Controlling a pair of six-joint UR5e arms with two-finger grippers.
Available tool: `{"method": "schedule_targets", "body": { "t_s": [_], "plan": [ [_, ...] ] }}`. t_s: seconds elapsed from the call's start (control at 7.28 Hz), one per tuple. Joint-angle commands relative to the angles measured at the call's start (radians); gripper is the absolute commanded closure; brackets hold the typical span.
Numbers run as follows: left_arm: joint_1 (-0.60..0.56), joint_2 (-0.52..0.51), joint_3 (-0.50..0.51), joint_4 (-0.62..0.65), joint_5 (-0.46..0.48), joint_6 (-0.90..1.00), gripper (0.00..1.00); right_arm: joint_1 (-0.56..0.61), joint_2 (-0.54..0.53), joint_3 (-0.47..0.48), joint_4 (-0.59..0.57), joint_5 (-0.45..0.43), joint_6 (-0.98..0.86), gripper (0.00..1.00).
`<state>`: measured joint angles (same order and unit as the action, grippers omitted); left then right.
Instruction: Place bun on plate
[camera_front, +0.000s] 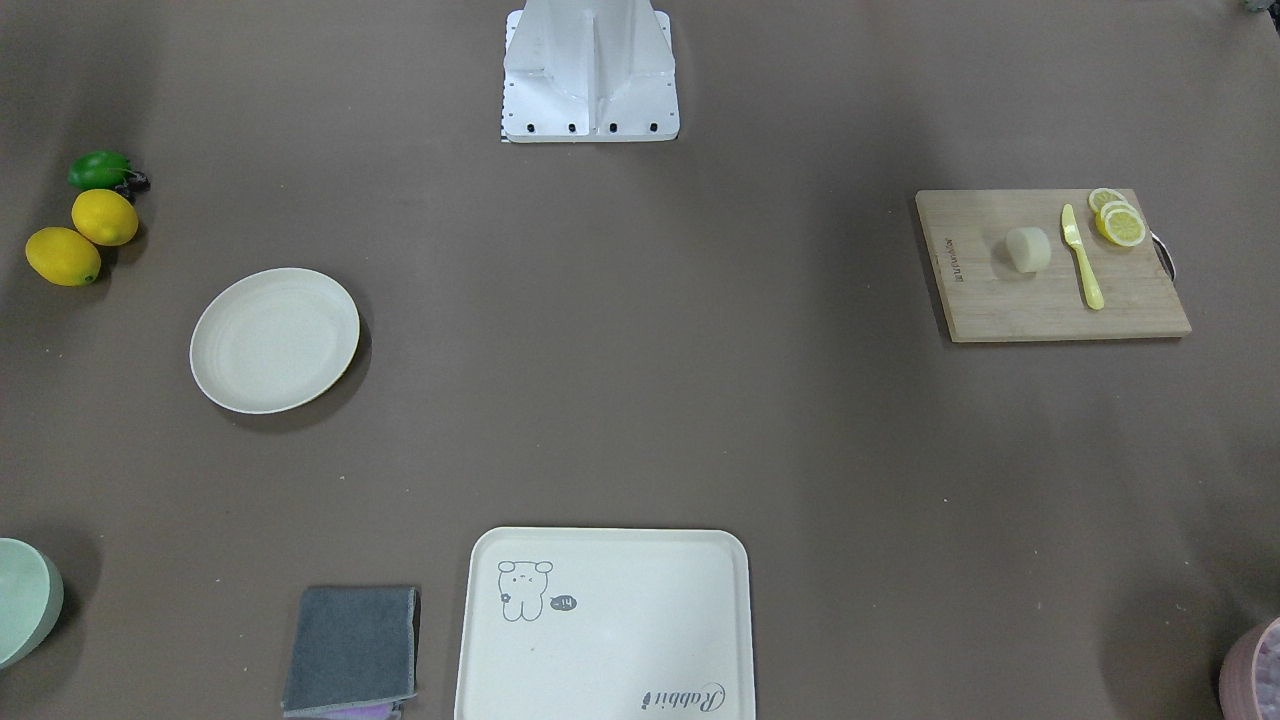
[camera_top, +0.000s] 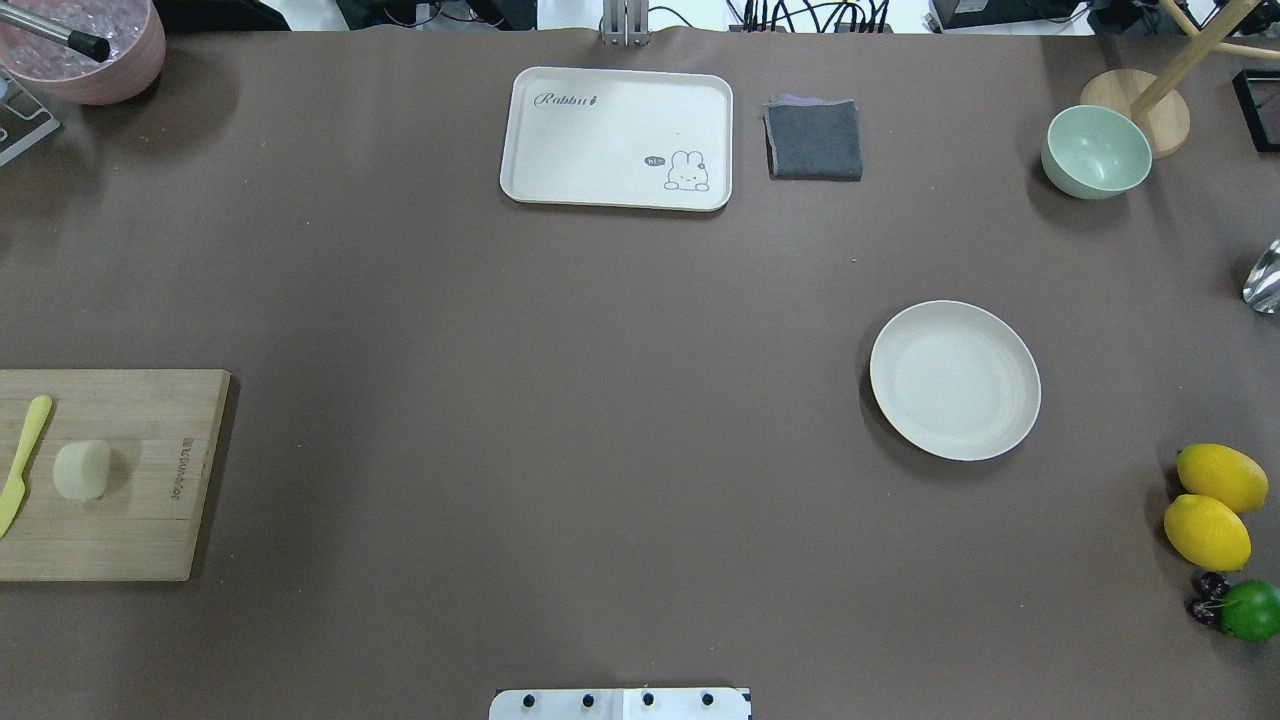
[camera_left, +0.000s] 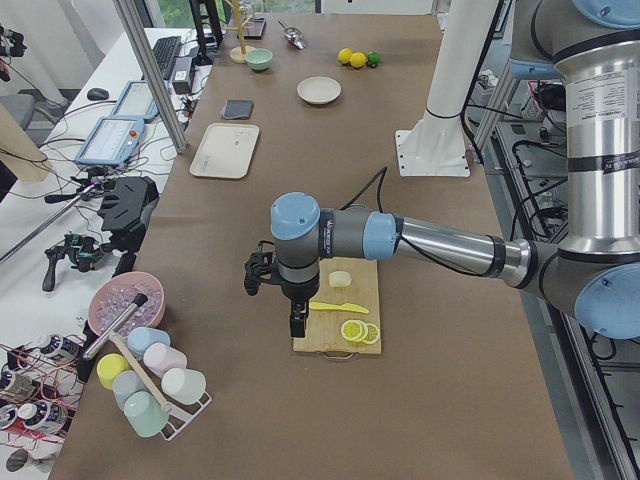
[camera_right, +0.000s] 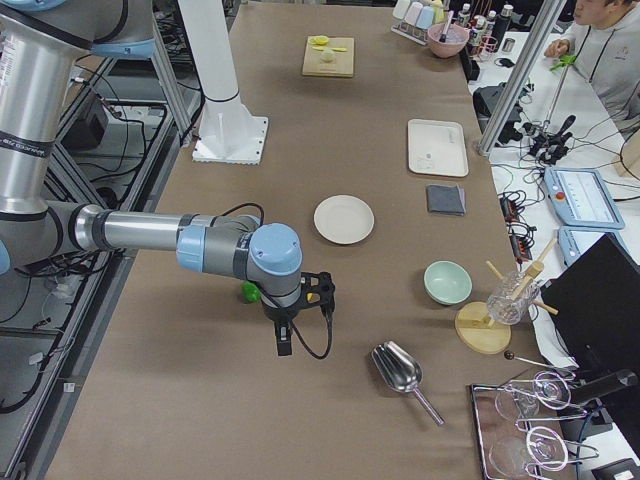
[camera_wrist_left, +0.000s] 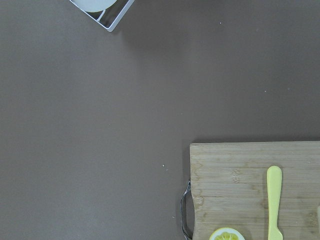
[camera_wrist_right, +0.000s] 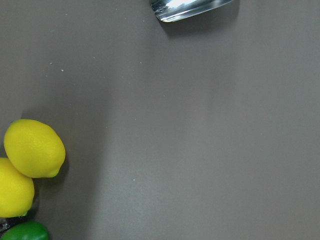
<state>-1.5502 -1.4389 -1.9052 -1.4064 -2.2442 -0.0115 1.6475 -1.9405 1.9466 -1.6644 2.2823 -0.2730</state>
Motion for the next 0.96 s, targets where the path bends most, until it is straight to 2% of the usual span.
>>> {"method": "schedule_targets", "body": {
  "t_s": [0.0,0.55,0.69,0.82],
  "plan": [
    [-0.001,0.009,-0.009,-0.003,0.002,0.005,0.03,0.0,0.002,0.0,0.0,0.0,0.0,0.0],
    [-0.001,0.009,-0.023,-0.005,0.002,0.004,0.03,0.0,0.002,0.002,0.003,0.0,0.0,0.0],
    [0.001,0.008,-0.022,-0.008,0.003,0.002,0.03,0.0,0.006,-0.003,0.043,0.011,0.0,0.0],
    [-0.001,-0.009,-0.026,-0.008,0.003,-0.002,0.03,0.0,0.005,-0.024,0.187,0.049,-0.002,0.0]
  ]
}}
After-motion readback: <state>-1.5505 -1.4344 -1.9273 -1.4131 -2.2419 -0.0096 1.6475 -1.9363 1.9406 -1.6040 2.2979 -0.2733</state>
